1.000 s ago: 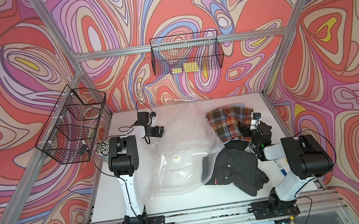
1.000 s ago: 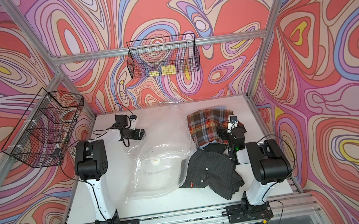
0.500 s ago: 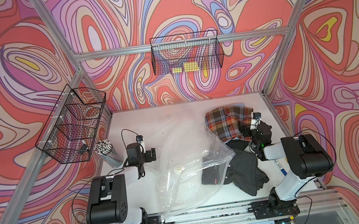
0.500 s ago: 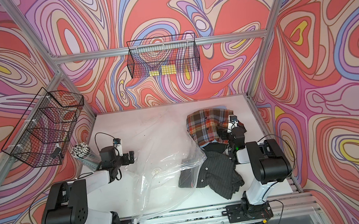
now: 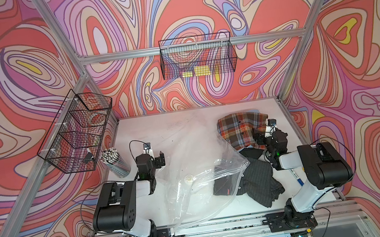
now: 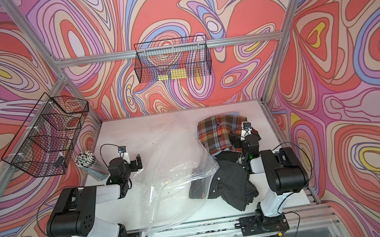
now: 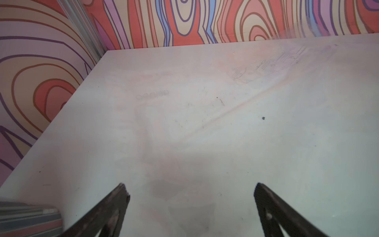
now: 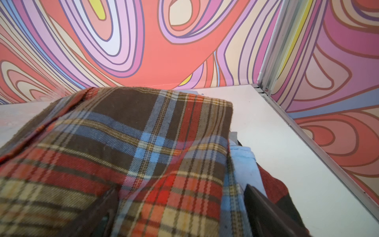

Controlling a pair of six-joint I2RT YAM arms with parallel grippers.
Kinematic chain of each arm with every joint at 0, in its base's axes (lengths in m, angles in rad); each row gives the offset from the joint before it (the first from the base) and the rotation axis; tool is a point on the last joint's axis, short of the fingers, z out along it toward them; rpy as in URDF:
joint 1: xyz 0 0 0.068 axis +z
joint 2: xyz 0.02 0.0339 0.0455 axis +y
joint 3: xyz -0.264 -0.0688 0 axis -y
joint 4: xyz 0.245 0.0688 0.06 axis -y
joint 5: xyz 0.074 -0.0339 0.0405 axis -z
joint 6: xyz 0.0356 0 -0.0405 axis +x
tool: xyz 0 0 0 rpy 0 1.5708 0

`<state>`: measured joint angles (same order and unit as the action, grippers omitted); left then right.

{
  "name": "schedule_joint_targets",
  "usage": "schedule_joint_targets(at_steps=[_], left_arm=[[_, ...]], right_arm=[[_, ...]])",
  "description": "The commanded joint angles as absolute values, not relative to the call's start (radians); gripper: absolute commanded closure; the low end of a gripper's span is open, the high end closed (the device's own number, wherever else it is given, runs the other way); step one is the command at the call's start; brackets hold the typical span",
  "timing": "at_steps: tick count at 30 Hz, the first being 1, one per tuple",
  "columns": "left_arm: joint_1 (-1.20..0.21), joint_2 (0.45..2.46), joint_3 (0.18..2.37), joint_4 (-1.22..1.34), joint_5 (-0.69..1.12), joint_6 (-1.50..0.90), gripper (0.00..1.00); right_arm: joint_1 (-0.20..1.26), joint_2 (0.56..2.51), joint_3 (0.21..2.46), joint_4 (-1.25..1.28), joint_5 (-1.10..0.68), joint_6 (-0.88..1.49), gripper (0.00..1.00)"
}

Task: Take the shirt out of the vacuum bag
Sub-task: Reset both arms

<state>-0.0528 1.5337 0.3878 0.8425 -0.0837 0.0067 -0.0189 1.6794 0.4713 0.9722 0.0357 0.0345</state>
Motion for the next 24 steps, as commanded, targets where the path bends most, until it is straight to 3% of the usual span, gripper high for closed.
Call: schedule_joint_targets(at_steps=[1, 24], left_arm=[[-0.054, 1.541, 0.371, 0.902, -0.111, 0.014, 0.01], [-0.062, 1.543, 0.366, 0.917, -0.134, 0.013, 0.01]], right_arm=[[-0.009, 1.700, 0.474, 0.939, 0.016, 0.022, 0.02], [-0.009, 1.699, 0.474, 0.939, 0.018, 0.021, 0.02]])
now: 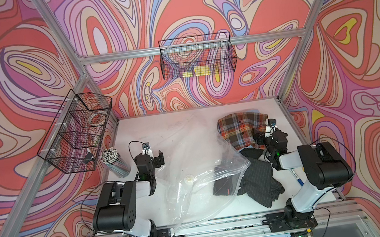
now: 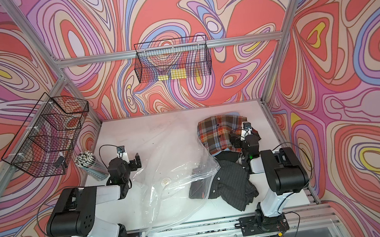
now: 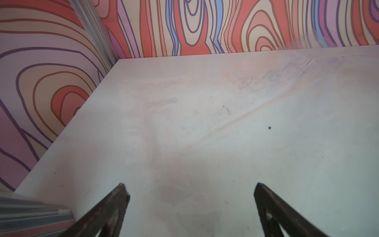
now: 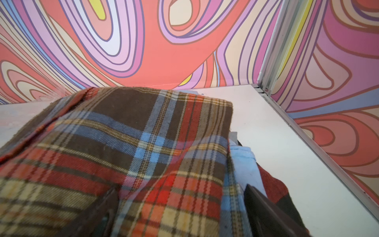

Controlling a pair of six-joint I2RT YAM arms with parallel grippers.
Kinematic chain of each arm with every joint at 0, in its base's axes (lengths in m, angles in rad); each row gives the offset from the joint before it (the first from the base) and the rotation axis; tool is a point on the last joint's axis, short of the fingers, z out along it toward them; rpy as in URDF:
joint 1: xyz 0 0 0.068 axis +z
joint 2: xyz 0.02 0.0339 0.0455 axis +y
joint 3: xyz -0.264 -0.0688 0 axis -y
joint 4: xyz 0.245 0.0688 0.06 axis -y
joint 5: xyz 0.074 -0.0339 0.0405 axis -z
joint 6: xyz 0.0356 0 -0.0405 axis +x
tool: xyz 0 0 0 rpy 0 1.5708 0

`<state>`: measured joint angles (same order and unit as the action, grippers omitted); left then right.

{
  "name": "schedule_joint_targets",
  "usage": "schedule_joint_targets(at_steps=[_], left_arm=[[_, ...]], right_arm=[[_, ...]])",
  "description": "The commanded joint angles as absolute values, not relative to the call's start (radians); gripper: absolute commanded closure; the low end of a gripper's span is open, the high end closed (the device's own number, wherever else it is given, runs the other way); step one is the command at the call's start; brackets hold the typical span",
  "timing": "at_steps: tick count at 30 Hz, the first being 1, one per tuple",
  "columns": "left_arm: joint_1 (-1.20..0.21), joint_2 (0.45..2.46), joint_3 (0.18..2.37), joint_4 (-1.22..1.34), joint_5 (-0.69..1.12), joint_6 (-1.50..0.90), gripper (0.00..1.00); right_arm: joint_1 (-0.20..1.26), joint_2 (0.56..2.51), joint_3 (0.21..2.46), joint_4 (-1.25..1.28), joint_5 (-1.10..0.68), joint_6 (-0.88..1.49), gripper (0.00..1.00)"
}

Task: Take the shirt out of the vacuum bag
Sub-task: Reset both arms

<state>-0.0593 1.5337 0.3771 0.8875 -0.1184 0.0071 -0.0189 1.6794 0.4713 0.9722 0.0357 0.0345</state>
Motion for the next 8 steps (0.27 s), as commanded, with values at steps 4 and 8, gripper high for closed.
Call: schedule_joint_targets(at_steps=[4, 8], left_arm=[[-0.045, 1.544, 0.377, 0.892, -0.127, -0.006, 0.01], [-0.046, 1.540, 0.374, 0.897, -0.128, -0.004, 0.01]], right_arm=[[-0.009, 1.699, 0.474, 0.939, 0.017, 0.022, 0.02], [-0.009, 1.700, 0.474, 0.939, 0.017, 0.022, 0.01]])
